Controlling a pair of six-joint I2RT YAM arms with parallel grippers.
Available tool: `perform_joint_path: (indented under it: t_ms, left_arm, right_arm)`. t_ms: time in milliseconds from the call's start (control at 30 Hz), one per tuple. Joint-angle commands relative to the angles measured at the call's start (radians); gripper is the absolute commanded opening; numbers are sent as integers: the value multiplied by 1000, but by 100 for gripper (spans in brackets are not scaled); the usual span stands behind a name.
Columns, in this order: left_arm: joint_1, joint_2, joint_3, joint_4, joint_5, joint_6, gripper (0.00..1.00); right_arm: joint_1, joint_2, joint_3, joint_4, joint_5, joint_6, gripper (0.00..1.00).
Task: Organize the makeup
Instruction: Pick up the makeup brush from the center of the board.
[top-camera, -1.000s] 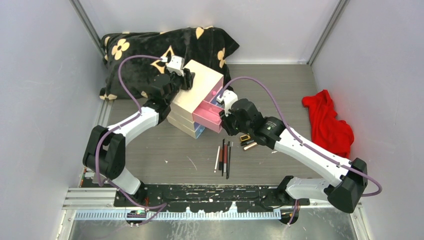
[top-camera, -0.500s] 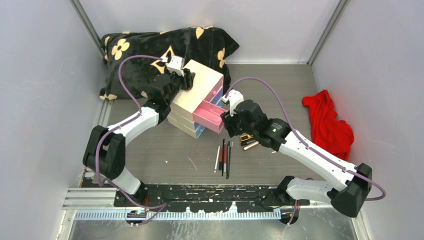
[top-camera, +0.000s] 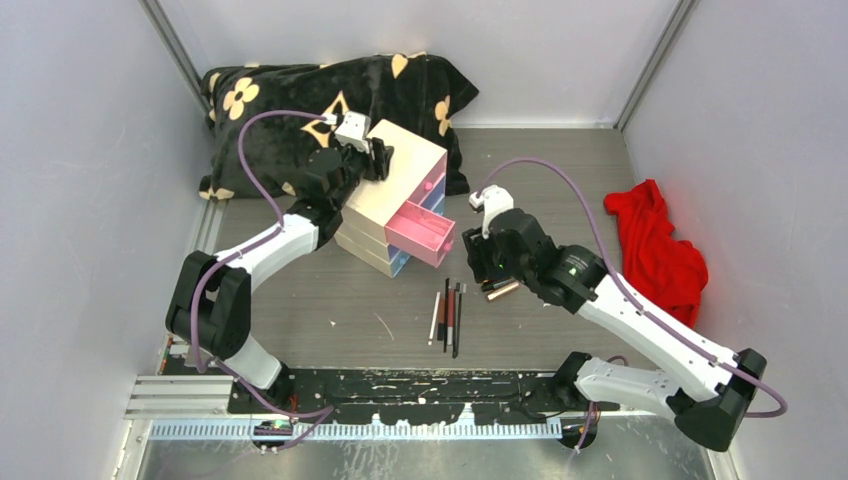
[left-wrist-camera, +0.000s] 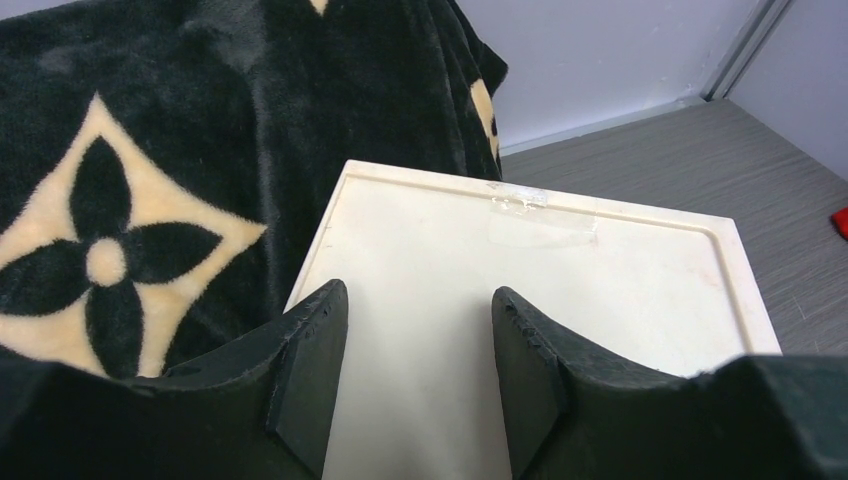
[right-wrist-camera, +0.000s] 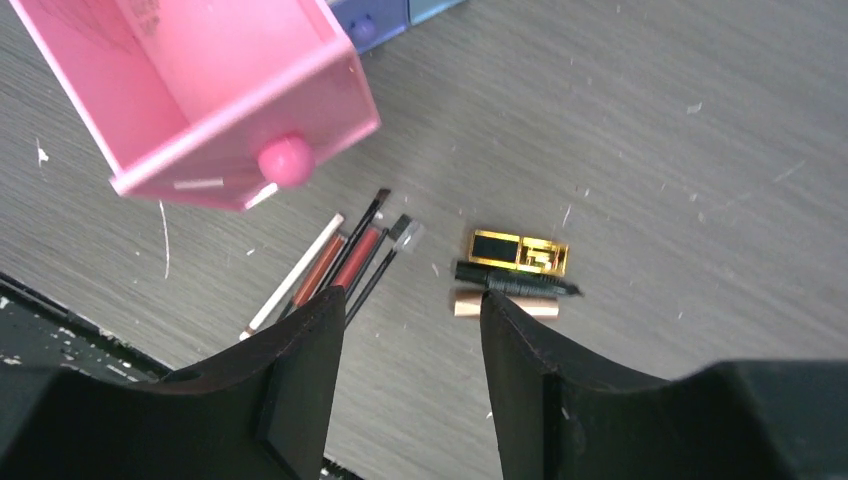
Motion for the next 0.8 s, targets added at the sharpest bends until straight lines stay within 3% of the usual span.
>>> perform_joint_path:
  t_ms: [0,333,633,767]
  left_arm:
    - [20,116,-122,-464,-51,-89,56]
    - [20,107,-129,-455,-42,-94,56]
    - [20,101,-137,-448,-39,-97,56]
    - [20,100,-136,-446,-38,-97,56]
  right_arm:
    - [-3,-105,-75,-48,17,170,57]
    - [23,-225,-382,67,-25,446,49]
    - [86,-111,-509,251,39,559,49]
    - [96,-68,-537,326,80,618,44]
